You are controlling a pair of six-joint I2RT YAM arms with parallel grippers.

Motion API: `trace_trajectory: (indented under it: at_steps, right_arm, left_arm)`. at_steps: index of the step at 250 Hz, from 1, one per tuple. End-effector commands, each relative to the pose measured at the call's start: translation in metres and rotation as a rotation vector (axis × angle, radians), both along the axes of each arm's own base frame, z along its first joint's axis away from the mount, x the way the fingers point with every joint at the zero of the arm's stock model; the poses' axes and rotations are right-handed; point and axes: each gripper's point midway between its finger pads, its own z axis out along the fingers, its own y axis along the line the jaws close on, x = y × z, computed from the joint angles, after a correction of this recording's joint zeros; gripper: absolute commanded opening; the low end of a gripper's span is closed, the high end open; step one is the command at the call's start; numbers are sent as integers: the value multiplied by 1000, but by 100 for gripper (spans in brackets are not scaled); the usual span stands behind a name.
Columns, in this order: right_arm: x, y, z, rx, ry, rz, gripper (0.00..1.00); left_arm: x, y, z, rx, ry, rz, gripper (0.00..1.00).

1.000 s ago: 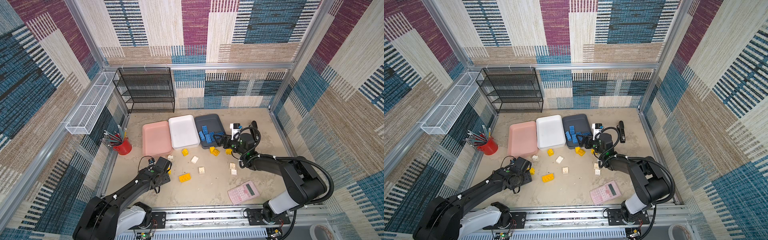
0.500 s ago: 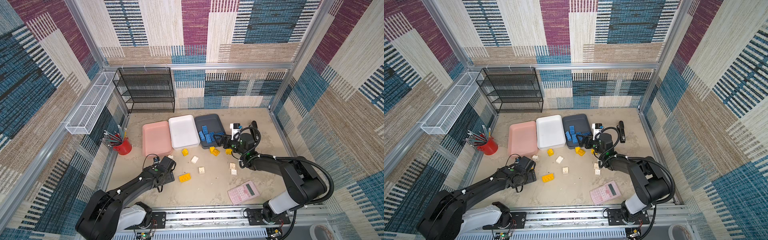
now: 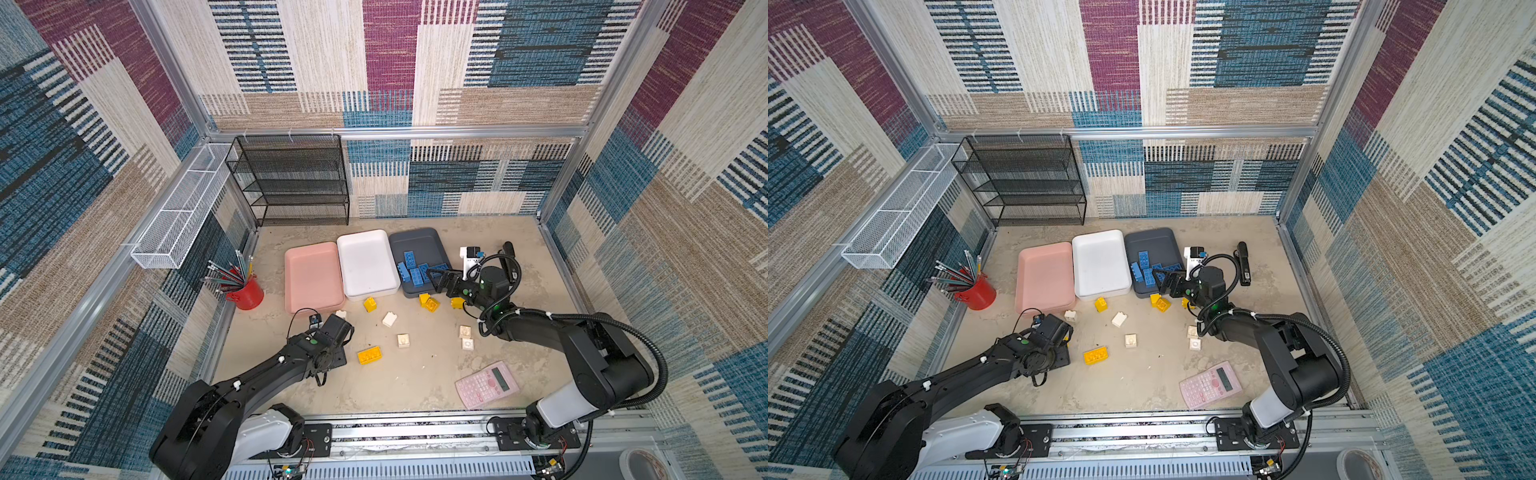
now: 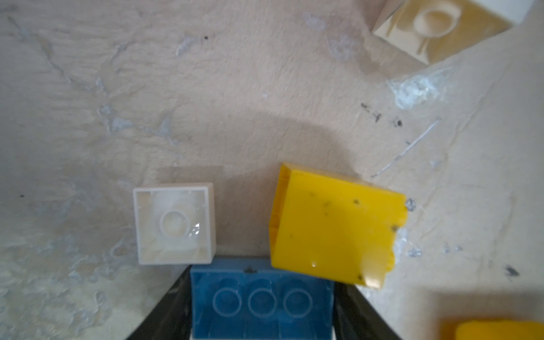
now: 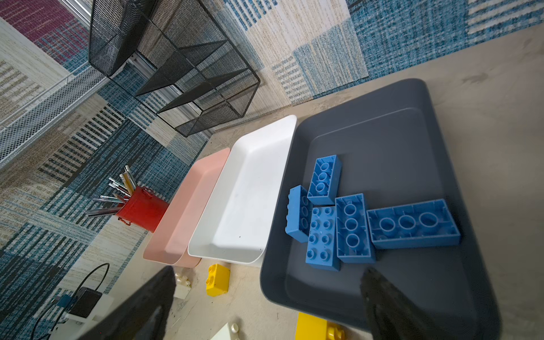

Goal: Sort the legos into containers by color
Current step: 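Carry blue brick into dark grey tray with left gripper while right arm advances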

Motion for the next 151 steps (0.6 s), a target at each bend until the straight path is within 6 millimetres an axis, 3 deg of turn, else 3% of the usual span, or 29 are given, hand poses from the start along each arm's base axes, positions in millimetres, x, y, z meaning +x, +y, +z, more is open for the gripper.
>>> trace_trajectory:
  at_steps: [1, 51, 151]
  right_arm:
    - [-1, 1, 9, 15, -27, 7, 99]
    - [-4, -1, 16, 8, -33, 3, 99]
    - [-36, -18, 22, -20, -22, -18, 99]
  left_arm:
    - [-13, -12, -4, -64, 76, -27, 60]
    - [0, -17, 21, -63, 19, -74, 57]
    - [47, -64, 93, -136, -84, -252, 58]
